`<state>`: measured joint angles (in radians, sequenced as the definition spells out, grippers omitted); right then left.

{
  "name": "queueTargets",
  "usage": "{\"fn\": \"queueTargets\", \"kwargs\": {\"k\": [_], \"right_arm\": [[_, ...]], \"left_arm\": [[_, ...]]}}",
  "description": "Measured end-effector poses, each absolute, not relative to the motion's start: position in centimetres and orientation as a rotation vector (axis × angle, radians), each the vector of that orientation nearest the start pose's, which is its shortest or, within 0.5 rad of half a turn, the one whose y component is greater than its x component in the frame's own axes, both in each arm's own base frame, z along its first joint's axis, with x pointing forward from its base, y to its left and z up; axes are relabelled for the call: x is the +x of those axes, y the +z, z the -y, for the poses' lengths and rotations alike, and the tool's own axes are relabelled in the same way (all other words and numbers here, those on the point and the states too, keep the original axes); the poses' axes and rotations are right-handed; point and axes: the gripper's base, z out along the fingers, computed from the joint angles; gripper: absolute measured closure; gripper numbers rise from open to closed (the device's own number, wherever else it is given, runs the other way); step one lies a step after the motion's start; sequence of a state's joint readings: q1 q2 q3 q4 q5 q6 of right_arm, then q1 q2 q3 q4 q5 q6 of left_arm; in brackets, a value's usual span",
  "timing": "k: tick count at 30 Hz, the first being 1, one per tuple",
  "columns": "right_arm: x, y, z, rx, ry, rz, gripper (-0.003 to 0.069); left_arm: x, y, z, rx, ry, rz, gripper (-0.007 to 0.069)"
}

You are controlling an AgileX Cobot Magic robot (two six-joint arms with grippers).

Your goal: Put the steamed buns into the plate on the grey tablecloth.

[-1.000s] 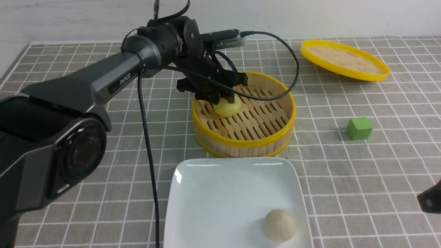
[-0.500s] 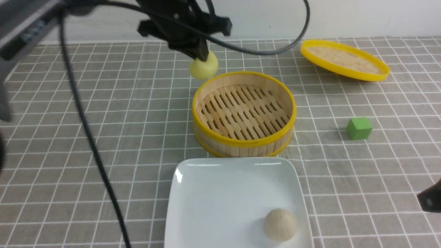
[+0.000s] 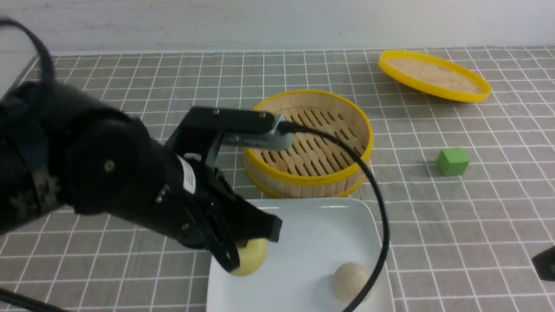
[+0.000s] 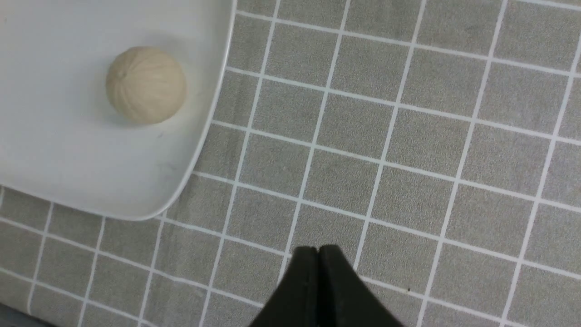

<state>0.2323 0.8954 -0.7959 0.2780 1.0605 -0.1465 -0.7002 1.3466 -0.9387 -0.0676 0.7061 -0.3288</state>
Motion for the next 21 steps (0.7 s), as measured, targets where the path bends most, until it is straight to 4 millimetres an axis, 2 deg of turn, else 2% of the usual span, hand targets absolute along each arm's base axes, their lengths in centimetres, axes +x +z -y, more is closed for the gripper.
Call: {"fn": "queueTargets", "kwargs": {"k": [2, 9, 10, 12, 14, 17, 19, 21], "right_arm": [[13.0, 31.5, -5.3, -0.403, 0.397, -2.571, 0.0658], [4.6, 34.4, -3.5, -0.425, 0.407, -2.318, 0.0655], [4.3, 34.5, -3.4, -0.422, 0.408, -2.307, 0.0655], [1.2, 35.1, -2.7, -0.411, 0.407, -2.148, 0.0655], [-0.7, 35.3, -2.2, -0.402, 0.403, -2.041, 0.0654], [-3.4, 35.1, -1.5, -0.376, 0.401, -1.856, 0.0652], [-4.3, 34.4, -1.3, -0.367, 0.402, -1.797, 0.065], [-4.2, 33.3, -1.3, -0.36, 0.409, -1.793, 0.0647]], "left_arm": [[20.5, 26.0, 17.8, 0.431, -0.418, -2.654, 0.0599], [22.8, 21.7, 19.9, 0.421, -0.402, -2.713, 0.0558], [22.9, 21.5, 19.9, 0.418, -0.404, -2.715, 0.0554], [23.3, 20.2, 20.4, 0.399, -0.409, -2.741, 0.0494], [23.5, 19.7, 20.6, 0.389, -0.414, -2.742, 0.0441], [23.8, 19.4, 20.8, 0.375, -0.427, -2.734, 0.0309], [23.8, 19.4, 20.8, 0.373, -0.428, -2.735, 0.0252], [23.7, 19.5, 20.8, 0.369, -0.434, -2.734, 0.0193]]}}
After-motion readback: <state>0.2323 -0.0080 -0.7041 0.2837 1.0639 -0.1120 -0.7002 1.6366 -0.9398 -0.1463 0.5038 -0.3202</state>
